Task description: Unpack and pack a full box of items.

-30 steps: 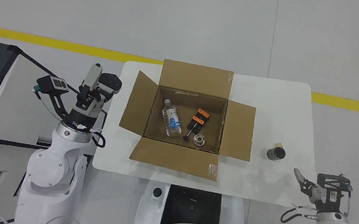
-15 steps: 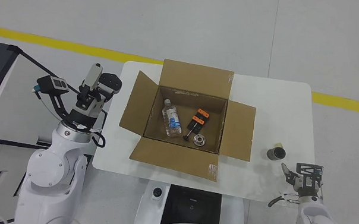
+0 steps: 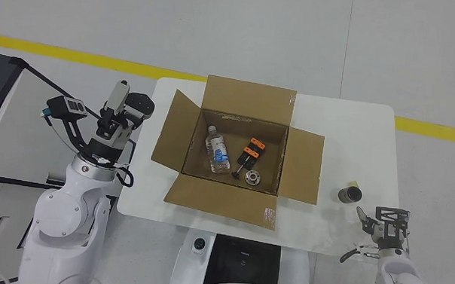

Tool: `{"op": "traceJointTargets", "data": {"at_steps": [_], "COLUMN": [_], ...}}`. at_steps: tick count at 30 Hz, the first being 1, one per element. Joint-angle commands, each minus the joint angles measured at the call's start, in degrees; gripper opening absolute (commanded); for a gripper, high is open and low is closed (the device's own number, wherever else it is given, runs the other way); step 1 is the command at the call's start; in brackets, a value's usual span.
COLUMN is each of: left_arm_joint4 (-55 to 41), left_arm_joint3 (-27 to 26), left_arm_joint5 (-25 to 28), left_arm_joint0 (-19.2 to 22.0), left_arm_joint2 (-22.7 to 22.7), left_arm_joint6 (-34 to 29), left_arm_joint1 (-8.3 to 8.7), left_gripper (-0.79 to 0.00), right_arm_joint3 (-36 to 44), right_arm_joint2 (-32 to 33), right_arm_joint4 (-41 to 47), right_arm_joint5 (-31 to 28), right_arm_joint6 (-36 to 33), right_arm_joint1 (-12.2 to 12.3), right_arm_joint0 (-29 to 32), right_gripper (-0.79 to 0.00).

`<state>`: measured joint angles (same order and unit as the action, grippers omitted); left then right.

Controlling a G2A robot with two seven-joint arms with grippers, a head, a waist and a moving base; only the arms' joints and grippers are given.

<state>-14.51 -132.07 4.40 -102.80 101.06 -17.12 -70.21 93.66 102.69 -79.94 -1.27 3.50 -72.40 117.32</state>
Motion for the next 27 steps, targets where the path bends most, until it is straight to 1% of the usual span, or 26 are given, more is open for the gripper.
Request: {"op": "traceJointTargets", "data": {"at_steps": [1, 10, 11, 12, 13, 14, 16, 17, 19, 21, 26, 27], "left_arm_joint4": [0.0, 0.0, 0.0, 0.0, 0.0, 0.0, 0.0, 0.0, 0.0, 0.0, 0.0, 0.0], "left_arm_joint3": [0.0, 0.0, 0.0, 0.0, 0.0, 0.0, 0.0, 0.0, 0.0, 0.0, 0.0, 0.0], "left_arm_joint5": [0.0, 0.0, 0.0, 0.0, 0.0, 0.0, 0.0, 0.0, 0.0, 0.0, 0.0, 0.0], "left_arm_joint0": [0.0, 0.0, 0.0, 0.0, 0.0, 0.0, 0.0, 0.0, 0.0, 0.0, 0.0, 0.0], "left_arm_joint2": [0.0, 0.0, 0.0, 0.0, 0.0, 0.0, 0.0, 0.0, 0.0, 0.0, 0.0, 0.0], "left_arm_joint6": [0.0, 0.0, 0.0, 0.0, 0.0, 0.0, 0.0, 0.0, 0.0, 0.0, 0.0, 0.0], "left_arm_joint1": [0.0, 0.0, 0.0, 0.0, 0.0, 0.0, 0.0, 0.0, 0.0, 0.0, 0.0, 0.0], "left_gripper": [0.0, 0.0, 0.0, 0.0, 0.0, 0.0, 0.0, 0.0, 0.0, 0.0, 0.0, 0.0], "right_arm_joint3": [0.0, 0.0, 0.4, 2.89, 4.84, 5.81, 6.54, 6.26, 5.94, 5.67, 3.86, 3.2], "right_arm_joint2": [0.0, 0.0, 0.18, 0.43, 0.8, 1.74, 2.72, 3.04, 3.22, 3.27, 2.47, 2.14], "right_arm_joint4": [0.0, 0.0, -0.16, 0.93, 3.15, 4.36, 5.45, 5.82, 5.86, 5.36, 4.24, 4.1], "right_arm_joint5": [0.0, 0.0, 0.17, -0.99, -2.3, -2.63, -3.55, -3.87, -4.54, -4.24, -3.09, -2.95], "right_arm_joint6": [0.0, 0.0, 0.38, 1.87, 4.09, 4.94, 4.8, 4.77, 4.22, 4.19, 3.54, 3.25], "right_arm_joint1": [0.0, 0.0, 0.01, -0.04, -0.18, -0.22, -0.2, -0.18, -0.15, -0.17, -0.29, -0.32], "right_arm_joint0": [0.0, 0.0, -0.07, 1.28, 3.76, 5.42, 6.2, 5.97, 5.69, 5.57, 4.25, 3.67], "right_gripper": [0.0, 0.0, 0.0, -0.003, -0.062, -0.105, -0.123, -0.105, -0.105, -0.086, -0.105, -0.099]}}
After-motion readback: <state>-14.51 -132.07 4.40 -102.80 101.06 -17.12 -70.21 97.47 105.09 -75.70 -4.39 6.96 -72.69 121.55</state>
